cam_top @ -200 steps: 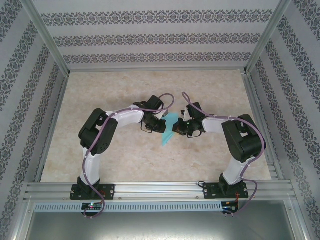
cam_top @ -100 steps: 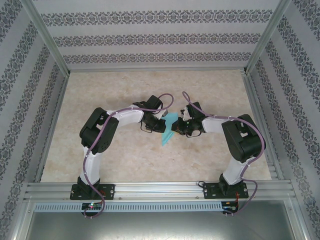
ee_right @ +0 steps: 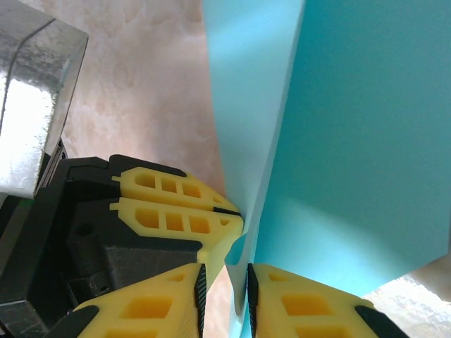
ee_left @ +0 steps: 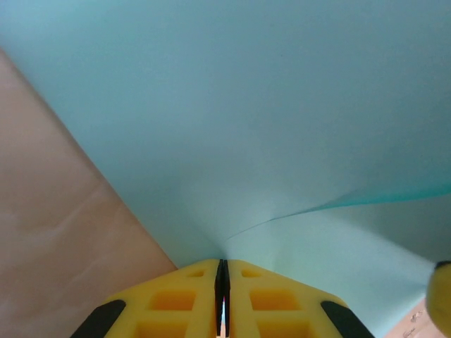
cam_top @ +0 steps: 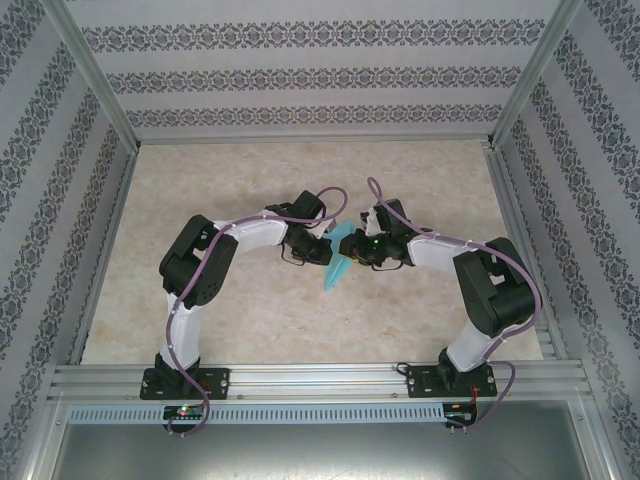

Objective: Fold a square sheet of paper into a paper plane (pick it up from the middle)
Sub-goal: Fourth fold the wing at the center of the table.

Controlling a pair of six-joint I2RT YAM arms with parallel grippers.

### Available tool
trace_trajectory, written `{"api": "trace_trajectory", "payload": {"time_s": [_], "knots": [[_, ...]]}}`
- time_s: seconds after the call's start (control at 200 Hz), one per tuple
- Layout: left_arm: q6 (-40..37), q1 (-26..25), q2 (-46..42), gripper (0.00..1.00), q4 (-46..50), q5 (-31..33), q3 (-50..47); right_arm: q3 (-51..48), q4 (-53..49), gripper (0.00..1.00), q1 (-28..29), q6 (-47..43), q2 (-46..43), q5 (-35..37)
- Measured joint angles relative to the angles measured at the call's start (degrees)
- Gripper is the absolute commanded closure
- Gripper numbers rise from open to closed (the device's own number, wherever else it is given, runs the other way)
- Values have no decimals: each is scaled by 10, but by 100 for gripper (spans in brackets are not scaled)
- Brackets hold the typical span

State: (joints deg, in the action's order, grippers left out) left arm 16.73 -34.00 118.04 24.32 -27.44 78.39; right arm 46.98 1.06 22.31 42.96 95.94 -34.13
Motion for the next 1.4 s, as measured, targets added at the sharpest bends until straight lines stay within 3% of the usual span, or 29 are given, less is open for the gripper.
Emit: {"api": "trace_trajectory", "payload": {"time_s": [0.39,0.919,1.399], "knots": [[0,0,0,87,-6,-2,-3,4,-3,94,11,2,8,0],[0,4,0,87,-10,-10,-6,39,-30,96,20,-13,43,2],[2,11,-5,87,-31,-26,-23,40,14,97,18,16,73,-21]]}}
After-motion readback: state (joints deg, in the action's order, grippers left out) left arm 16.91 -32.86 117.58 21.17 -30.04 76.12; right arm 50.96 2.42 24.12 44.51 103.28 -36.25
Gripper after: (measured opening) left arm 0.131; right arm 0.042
